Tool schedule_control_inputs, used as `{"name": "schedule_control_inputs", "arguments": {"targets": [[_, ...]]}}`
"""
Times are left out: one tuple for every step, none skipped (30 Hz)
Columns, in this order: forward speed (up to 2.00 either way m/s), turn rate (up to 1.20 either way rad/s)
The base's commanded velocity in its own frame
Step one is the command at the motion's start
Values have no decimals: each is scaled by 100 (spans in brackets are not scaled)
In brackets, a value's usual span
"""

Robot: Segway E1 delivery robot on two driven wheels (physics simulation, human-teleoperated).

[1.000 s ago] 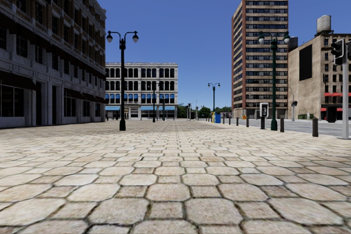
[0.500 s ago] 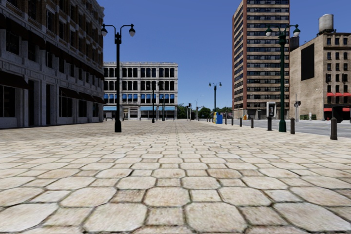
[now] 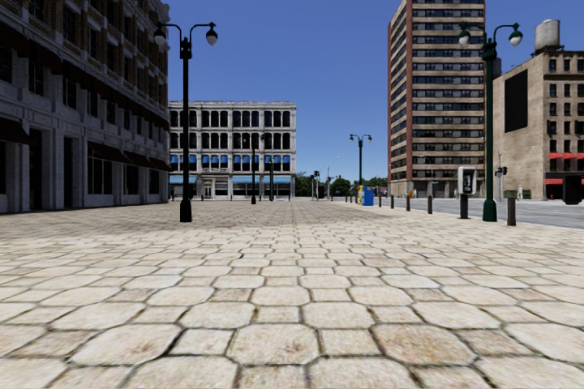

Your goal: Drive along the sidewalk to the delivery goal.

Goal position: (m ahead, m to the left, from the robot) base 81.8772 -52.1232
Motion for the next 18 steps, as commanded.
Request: {"name": "schedule_control_inputs", "arguments": {"targets": [[200, 0], [200, 0], [200, 0], [200, 0], [200, 0], [200, 0], [200, 0], [200, 0], [200, 0], [200, 0], [200, 0], [200, 0], [200, 0], [200, 0], [200, 0], [200, 0], [200, 0], [200, 0]]}}
